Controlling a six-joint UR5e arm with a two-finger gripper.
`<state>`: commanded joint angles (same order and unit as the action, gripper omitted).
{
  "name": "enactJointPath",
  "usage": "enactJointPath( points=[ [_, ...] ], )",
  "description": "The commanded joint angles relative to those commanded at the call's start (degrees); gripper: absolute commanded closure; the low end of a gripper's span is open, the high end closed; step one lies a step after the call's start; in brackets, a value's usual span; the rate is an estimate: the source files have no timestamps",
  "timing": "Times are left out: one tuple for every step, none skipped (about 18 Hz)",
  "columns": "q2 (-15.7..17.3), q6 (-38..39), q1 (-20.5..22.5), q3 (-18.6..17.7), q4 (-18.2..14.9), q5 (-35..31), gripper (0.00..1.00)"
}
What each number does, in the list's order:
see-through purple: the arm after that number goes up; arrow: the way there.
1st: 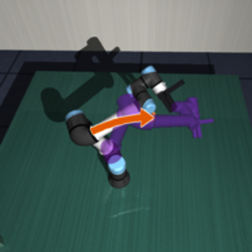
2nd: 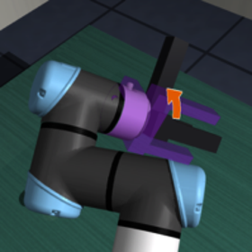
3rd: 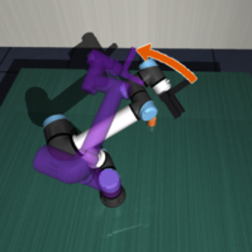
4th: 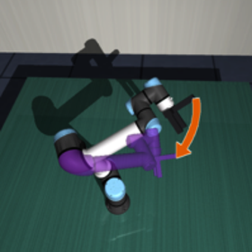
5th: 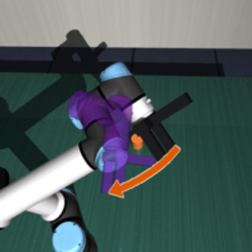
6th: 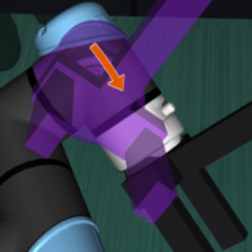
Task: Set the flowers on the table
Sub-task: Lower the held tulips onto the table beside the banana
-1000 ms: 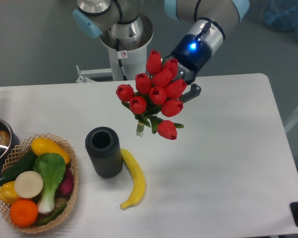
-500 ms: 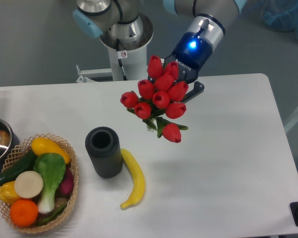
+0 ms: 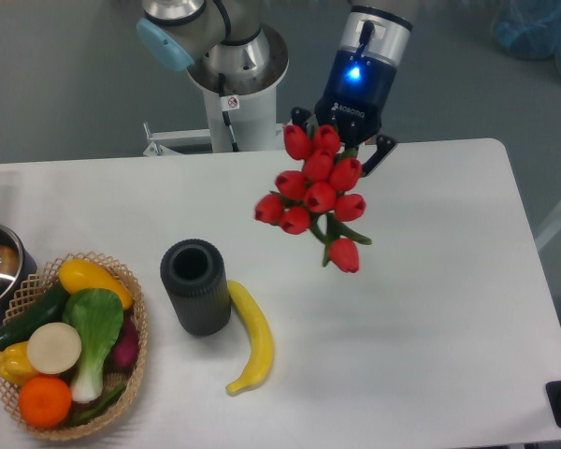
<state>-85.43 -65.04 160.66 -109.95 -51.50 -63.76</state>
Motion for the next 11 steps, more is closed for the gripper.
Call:
enactJointPath(
  points=[
    [-0.4,0.0,-0.3,0.2,0.1,-3.7,0.59],
    [-1.3,0.0,-0.4,0.3,0.1,-6.3,0.59],
    [-2.2,0.0,-0.4,0.5,0.1,-8.0,0.59],
    [-2.7,0.2,-0.4,0.5,0.1,-9.8,0.59],
    [-3.3,0.3,-0.4,0.6,0.2,-11.4,0.59],
    [-4.0,0.3,-0.4,0.6,0.1,-12.4,0.59],
    [-5.1,0.4,-0.5,0.6,0.0,-12.6,0.59],
    [-6.6,0.4,-0.7,0.7,0.0,-12.6,0.59],
    [-8.8,0.2,-1.1,0.9,-0.2,-13.1,0.59],
    [-10.4,0.1,-1.8,0.9,-0.1,-14.4,0.59],
    [-11.9,0.0,-3.2,1.1,-0.1,-16.8,0.59]
  ],
)
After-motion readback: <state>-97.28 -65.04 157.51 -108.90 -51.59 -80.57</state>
